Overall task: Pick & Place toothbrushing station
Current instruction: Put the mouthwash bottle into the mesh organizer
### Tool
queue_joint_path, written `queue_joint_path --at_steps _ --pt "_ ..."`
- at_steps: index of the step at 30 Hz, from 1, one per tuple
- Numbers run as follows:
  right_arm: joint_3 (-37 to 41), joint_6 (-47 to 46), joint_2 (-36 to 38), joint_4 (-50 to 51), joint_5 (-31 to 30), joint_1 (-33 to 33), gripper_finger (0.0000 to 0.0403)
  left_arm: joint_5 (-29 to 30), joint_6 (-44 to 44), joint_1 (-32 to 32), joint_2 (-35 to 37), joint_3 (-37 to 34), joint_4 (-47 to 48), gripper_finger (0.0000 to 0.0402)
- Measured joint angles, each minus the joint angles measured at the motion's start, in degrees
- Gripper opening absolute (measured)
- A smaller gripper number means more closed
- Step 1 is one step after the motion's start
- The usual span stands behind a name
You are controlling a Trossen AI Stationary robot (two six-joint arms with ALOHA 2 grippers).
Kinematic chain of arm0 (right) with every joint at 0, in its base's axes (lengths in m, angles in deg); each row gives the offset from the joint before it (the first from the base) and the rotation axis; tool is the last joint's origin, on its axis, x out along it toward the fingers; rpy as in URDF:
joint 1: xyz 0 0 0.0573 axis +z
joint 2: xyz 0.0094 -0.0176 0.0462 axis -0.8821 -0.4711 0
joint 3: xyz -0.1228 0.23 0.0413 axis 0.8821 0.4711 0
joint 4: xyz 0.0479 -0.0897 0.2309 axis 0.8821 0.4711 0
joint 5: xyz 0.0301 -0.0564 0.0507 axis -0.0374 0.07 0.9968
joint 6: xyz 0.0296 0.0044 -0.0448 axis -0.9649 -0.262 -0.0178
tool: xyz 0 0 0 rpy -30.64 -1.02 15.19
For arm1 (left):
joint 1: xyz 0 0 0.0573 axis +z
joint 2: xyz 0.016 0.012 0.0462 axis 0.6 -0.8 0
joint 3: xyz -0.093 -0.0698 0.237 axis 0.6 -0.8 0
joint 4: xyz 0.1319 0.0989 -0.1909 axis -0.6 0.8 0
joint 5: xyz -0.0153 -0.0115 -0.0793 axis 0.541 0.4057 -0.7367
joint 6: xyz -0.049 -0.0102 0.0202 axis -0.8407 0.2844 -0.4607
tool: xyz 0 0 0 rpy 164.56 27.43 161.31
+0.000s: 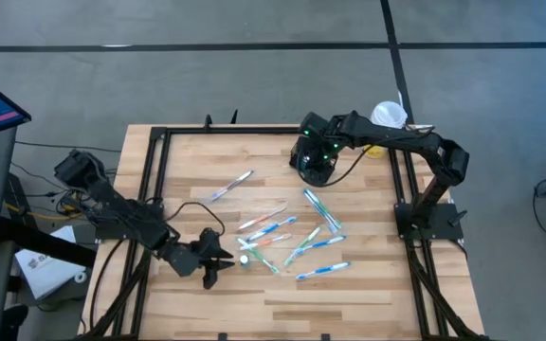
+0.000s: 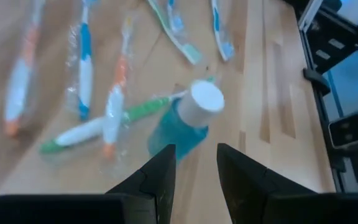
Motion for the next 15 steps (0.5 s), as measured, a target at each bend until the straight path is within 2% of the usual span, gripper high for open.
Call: queue_joint_path --at_steps 6,11,15 --pt "0.0 -0.4 0.0 0.5 -0.9 0.0 0.0129 0.1 -4.0 -2.8 -8.8 0.1 -7.1 0.0112" --pt "0.0 -0.4 0.0 0.6 -1.0 0.0 0.0129 7.8 -8.1 -7.0 -14.3 2.5 -8.0 0.0107" --pt "0.0 -0.4 0.0 0.5 -1.0 0.0 0.0129 12.5 -3.9 -8.3 -18.5 6.9 -8.0 0.0088"
